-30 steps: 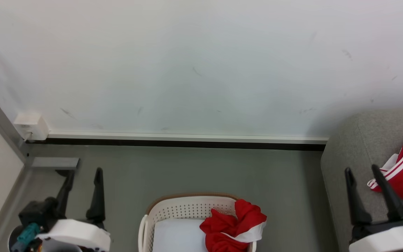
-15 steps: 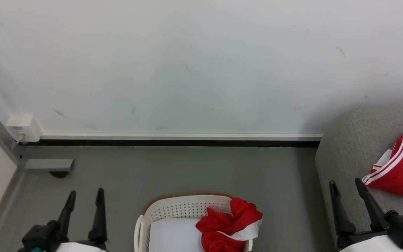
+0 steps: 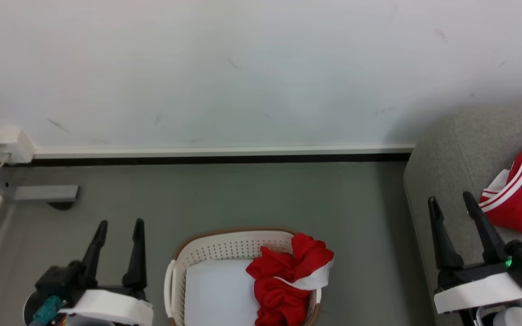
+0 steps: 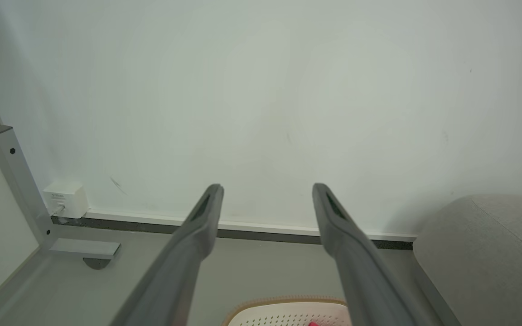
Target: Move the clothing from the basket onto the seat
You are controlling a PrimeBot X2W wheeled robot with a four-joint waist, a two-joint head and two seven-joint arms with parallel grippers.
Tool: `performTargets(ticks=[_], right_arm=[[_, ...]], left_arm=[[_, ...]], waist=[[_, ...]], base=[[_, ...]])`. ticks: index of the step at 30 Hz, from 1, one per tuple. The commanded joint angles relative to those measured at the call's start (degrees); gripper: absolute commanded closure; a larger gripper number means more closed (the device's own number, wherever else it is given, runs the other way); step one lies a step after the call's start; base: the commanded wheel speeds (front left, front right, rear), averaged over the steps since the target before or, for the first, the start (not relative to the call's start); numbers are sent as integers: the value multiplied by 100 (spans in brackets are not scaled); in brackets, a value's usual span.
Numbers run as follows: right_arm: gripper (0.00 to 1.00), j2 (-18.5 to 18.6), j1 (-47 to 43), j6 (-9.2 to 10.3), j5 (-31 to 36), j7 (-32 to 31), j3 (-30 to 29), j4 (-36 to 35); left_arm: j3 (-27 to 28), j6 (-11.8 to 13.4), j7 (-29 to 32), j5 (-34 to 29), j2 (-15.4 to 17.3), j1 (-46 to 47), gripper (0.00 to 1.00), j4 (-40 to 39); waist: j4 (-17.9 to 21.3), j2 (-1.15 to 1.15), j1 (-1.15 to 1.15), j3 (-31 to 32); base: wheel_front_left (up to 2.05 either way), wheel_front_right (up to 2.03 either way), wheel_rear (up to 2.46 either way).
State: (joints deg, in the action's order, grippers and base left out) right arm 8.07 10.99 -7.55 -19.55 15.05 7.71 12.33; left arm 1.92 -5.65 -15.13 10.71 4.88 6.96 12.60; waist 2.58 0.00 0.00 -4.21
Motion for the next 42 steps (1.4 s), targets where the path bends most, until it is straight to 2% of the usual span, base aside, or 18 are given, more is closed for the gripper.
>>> performTargets(ticks=[1,6,13,20,30,35,38,42], right_arm=[[0,34,130,13,69,17,-18,-50],[0,-10,519,13,102,16,-117,-230],[0,-154,1018,13,205,8,-258,-467],[0,-241,1450,13,312,8,-464,-766],[0,-418,1814,13,381,8,-570,-1105],[0,-495,1919,13,320,8,-505,-1190],[0,-514,1971,13,274,9,-477,-1222],[0,-524,1945,13,66,8,-435,-1248]], left_arm=[[-5,-25,-3,-66,-2,115,0,44],[-157,-130,-3,20,-11,665,0,278],[-531,-180,-3,119,191,1433,0,870],[-1469,-184,79,474,530,2260,0,1637],[-2914,-186,924,1521,915,3399,0,2851],[-3637,-186,1416,2096,1225,3861,0,3359],[-3842,-187,1693,2317,1390,4110,0,3784],[-3948,-187,2042,2661,1450,4356,0,4278]], waist=[[114,0,0,-337],[272,0,0,-1022],[542,0,0,-1883],[852,0,0,-2659],[1309,0,0,-3549],[1576,0,0,-3938],[1738,0,0,-4125],[1910,0,0,-4298]], base=[[0,0,0],[0,0,0],[0,0,0],[0,0,0],[0,0,0],[0,0,0],[0,0,0],[0,0,0]])
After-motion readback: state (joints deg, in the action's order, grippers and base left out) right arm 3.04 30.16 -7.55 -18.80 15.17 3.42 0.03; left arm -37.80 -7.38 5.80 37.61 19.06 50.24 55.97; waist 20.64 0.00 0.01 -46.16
